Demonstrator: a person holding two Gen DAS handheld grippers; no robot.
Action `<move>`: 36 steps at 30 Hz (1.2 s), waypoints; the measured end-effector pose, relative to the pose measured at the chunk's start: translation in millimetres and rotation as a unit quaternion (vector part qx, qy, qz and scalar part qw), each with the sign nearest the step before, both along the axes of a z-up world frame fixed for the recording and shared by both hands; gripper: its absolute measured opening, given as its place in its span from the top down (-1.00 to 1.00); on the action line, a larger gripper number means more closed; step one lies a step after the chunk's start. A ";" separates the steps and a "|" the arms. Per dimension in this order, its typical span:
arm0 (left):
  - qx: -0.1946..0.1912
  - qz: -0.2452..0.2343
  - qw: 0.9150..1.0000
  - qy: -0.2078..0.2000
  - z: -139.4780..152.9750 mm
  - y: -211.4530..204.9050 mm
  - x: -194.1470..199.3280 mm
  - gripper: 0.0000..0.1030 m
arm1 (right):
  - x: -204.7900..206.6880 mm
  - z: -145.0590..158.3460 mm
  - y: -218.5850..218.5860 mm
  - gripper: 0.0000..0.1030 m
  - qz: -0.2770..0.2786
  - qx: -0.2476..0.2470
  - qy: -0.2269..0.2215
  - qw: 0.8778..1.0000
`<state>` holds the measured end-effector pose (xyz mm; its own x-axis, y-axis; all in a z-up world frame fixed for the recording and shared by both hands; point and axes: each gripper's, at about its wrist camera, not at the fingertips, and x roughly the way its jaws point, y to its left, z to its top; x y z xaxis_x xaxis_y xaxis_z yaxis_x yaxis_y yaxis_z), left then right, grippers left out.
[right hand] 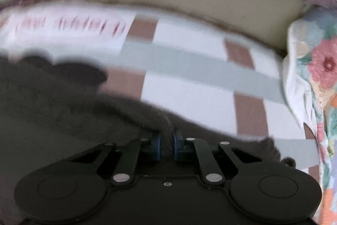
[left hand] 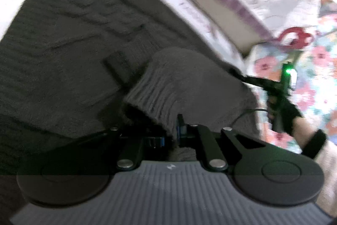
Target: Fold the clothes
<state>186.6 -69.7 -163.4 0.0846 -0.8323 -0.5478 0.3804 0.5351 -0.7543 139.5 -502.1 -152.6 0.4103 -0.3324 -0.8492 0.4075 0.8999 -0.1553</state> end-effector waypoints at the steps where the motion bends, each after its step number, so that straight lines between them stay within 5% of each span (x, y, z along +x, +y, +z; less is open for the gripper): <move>1: -0.024 -0.001 1.000 -0.007 4.1 1.7 -0.2 0.85 | -0.3 7.5 -9.2 0.79 -0.013 0.011 -0.036 0.999; 3: -0.063 -0.004 0.998 -0.020 12.7 2.7 0.6 0.84 | -0.9 22.6 -27.7 0.79 -0.040 0.034 -0.107 0.993; 5: -0.057 -0.011 0.998 -0.015 10.8 -0.8 2.5 0.84 | 10.9 24.0 -39.3 0.77 -0.025 0.028 -0.126 0.991; 9: 0.018 0.003 1.000 -0.011 -7.5 -7.1 5.5 0.84 | 20.7 6.5 -51.1 0.33 -0.038 0.058 -0.080 0.994; 13: 0.014 0.017 1.000 -0.004 -7.7 -5.4 9.9 0.84 | -19.7 11.7 -70.7 0.10 -0.101 0.194 -0.163 0.962; 16: 0.016 0.016 1.000 -0.008 -5.3 -7.4 8.2 0.84 | -72.8 26.8 -75.3 -0.26 -0.149 0.190 -0.227 0.944; 20: 0.020 0.002 1.000 -0.021 1.1 -9.6 2.9 0.84 | -107.3 19.2 -70.9 -0.28 -0.120 0.110 -0.115 0.980; 22: 0.022 -0.008 0.999 -0.038 6.1 -11.2 0.0 0.84 | -132.6 11.4 -78.1 -0.28 -0.136 0.145 -0.114 0.973; 27: 0.032 -0.018 0.994 -0.104 26.7 -12.9 -9.7 0.84 | -160.1 -17.2 -90.8 -0.30 -0.194 0.265 -0.177 0.928; 29: 0.043 -0.009 0.993 -0.113 29.9 -9.8 -15.6 0.84 | -149.3 -24.9 -91.8 -0.28 -0.208 0.236 -0.184 0.931; 31: 0.067 0.009 0.990 -0.120 33.4 -5.9 -20.6 0.83 | -140.1 -18.8 -89.2 0.85 -0.187 0.164 -0.197 0.948; 33: 0.091 0.024 0.987 -0.132 35.3 -4.5 -23.5 0.80 | -127.5 -9.5 -77.9 0.86 -0.180 0.037 -0.176 0.967; 36: 0.111 0.051 0.980 -0.159 39.4 -1.8 -23.0 0.79 | -115.3 -13.4 -69.7 0.87 -0.173 -0.013 -0.134 0.976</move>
